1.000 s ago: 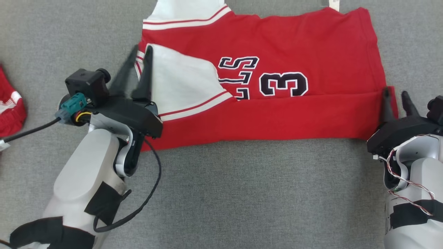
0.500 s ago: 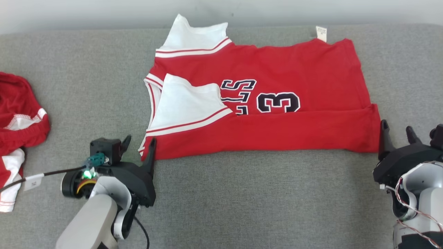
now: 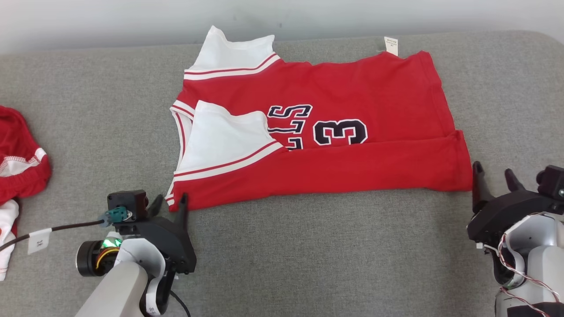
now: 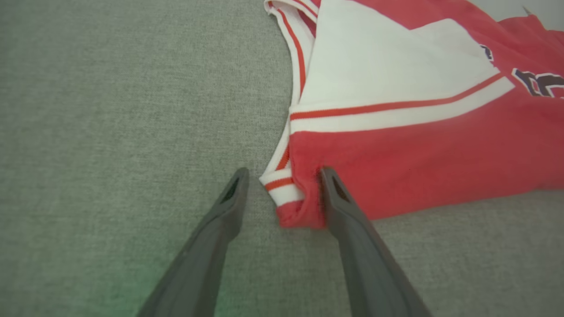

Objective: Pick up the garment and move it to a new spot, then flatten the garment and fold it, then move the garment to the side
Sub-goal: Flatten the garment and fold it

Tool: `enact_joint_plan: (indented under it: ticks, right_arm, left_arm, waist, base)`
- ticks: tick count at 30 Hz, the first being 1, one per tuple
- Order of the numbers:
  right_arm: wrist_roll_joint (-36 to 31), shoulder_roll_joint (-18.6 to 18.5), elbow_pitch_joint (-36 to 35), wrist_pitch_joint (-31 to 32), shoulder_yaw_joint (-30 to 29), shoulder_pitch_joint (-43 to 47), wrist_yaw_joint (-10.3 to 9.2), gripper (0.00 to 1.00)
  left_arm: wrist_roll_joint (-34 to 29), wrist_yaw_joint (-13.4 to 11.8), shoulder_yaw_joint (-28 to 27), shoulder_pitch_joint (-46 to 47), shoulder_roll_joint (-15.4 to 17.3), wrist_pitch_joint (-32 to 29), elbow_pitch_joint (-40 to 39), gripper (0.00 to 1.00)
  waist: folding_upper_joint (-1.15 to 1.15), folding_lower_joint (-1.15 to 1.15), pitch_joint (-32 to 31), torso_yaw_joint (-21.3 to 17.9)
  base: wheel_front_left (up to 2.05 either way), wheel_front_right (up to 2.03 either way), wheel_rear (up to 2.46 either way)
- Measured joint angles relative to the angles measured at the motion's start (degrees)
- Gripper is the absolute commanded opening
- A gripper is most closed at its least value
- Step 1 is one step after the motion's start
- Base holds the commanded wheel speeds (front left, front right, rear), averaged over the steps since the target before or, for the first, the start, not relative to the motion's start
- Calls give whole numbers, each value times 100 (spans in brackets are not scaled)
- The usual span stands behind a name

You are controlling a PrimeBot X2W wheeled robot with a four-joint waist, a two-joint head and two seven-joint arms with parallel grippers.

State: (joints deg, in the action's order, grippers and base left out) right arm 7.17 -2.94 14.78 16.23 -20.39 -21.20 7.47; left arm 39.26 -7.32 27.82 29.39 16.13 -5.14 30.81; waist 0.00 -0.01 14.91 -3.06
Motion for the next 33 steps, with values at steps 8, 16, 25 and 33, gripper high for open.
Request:
enact_joint_plan:
  ticks: [8, 16, 25, 33]
  right_arm:
    - [-457, 2, -165, 156, -57, 70, 0, 100]
    - [-409, 0, 113, 294, -145, -30, 0, 100]
    - [-704, -8, 891, 257, -236, -532, 0, 50]
    - [-594, -11, 1203, 109, -179, -695, 0, 0]
  left_arm:
    - [10, -22, 77, -177, 3, 3, -260, 0]
    - [16, -75, 64, -281, -40, 152, -472, 0]
    - [7, -23, 129, -172, -46, 163, -517, 0]
    - [75, 86, 165, -169, -59, 176, -511, 0]
  waist:
    - [0, 0, 106, 26]
    - [0, 0, 278, 116]
    - [0, 0, 415, 229]
    - [1, 1, 364, 283]
  base:
    - [0, 0, 0]
    - [0, 0, 0]
    - [0, 0, 0]
    - [0, 0, 0]
